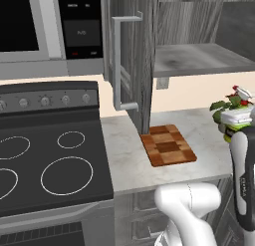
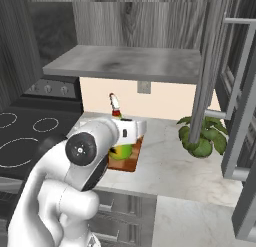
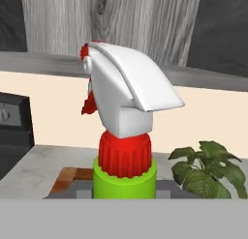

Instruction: Grab the spray bottle from the cabinet, then place it next to the cutting board for sanitizing. Then grab the dish brush from the countertop next to the sink and place it next to the cutting board.

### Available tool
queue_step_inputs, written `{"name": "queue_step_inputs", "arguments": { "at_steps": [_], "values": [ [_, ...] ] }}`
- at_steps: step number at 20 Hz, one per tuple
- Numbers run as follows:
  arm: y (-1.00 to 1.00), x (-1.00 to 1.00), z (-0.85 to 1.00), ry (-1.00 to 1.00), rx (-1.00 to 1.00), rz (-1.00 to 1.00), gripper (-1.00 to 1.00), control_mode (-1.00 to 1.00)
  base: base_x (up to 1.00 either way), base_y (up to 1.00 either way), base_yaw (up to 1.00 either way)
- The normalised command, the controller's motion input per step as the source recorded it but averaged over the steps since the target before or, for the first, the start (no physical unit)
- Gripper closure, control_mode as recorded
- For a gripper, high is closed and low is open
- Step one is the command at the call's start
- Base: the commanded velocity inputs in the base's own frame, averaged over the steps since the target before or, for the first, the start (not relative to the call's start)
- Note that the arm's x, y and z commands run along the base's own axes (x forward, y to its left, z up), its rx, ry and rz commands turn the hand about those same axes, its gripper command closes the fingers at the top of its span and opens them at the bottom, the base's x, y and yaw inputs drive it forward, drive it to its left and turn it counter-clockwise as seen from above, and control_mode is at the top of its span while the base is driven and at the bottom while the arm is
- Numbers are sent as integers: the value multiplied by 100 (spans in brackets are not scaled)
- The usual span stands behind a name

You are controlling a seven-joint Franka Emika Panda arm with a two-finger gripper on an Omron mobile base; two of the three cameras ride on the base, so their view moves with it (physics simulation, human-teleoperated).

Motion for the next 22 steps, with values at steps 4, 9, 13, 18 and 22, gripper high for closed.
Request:
{"name": "queue_step_inputs", "arguments": {
  "at_steps": [4, 9, 13, 18, 22],
  "values": [
    [-1, 42, -66, -17, -1, 26, 100, -100, 0, 0, 0],
    [0, 41, -41, -6, 0, 16, 100, -100, 0, 0, 0],
    [0, 41, -14, 5, 0, 13, 100, -100, 0, 0, 0],
    [0, 44, -24, 3, 0, 13, 100, -100, 0, 0, 0],
    [-7, 40, -36, 0, 0, 15, 100, -100, 0, 0, 0]
  ]
}}
